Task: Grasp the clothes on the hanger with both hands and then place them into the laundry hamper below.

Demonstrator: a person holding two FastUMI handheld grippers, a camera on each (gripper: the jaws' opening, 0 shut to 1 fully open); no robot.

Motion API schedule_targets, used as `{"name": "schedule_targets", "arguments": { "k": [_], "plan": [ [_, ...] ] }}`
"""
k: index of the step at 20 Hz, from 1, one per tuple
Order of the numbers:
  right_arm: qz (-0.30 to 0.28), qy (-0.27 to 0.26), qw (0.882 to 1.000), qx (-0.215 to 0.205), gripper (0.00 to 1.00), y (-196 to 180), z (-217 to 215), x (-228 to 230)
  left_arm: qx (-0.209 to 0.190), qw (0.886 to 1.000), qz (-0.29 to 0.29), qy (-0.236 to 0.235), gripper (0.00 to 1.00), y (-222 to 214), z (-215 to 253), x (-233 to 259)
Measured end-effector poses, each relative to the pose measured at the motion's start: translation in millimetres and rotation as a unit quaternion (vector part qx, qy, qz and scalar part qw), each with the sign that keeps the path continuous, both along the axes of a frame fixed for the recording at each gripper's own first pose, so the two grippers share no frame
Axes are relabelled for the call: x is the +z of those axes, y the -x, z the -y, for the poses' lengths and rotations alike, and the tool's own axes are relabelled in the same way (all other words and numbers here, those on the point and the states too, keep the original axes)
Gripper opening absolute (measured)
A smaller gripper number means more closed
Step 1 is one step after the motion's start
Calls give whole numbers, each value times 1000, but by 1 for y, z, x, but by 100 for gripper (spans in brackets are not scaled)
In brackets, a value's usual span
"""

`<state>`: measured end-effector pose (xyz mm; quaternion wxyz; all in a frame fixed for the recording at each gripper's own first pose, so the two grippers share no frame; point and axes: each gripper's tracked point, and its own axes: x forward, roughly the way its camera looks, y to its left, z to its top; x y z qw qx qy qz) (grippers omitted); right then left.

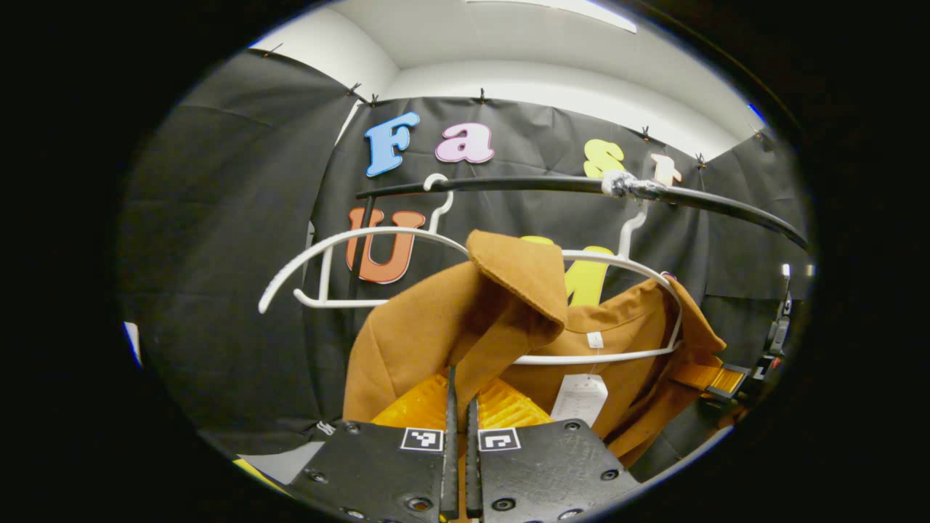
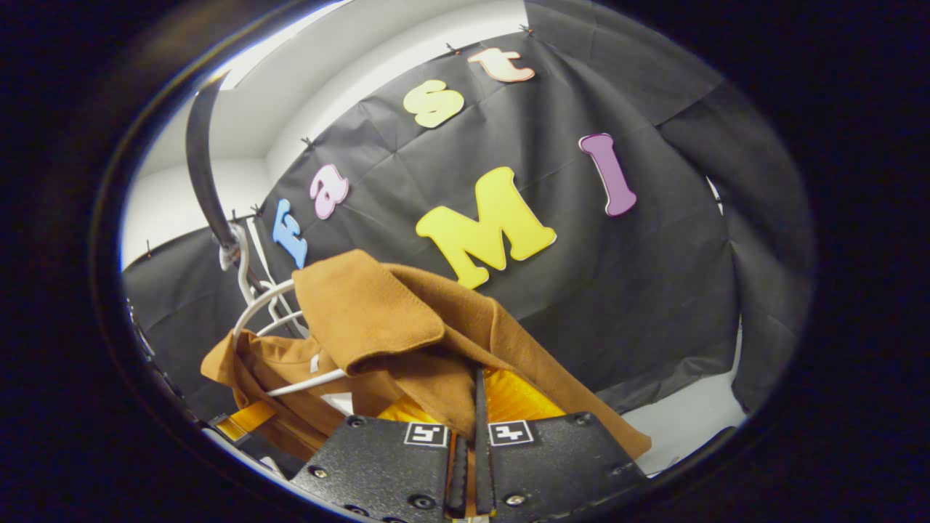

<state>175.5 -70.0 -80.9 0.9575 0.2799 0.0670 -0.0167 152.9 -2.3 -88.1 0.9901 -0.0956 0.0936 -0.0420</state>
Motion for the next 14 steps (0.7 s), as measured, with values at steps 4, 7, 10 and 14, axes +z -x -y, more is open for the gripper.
{"name": "schedule_targets", "arguments": {
  "k": [4, 7, 10, 14],
  "plan": [
    [16, -32, 999, -20, 7, -3, 14, 18, 16, 1000, 24, 6, 4, 4, -21, 23],
    [24, -44, 999, -20, 7, -5, 18, 25, 21, 999, 35, 14, 4, 1, -34, 34],
    [38, -94, 995, -21, 7, -6, 22, 37, 16, 999, 37, 28, 4, 0, -38, 38],
    [61, -130, 989, -24, 7, -13, 31, 52, 23, 998, 45, 24, 9, -7, -50, 51]
  ]
}}
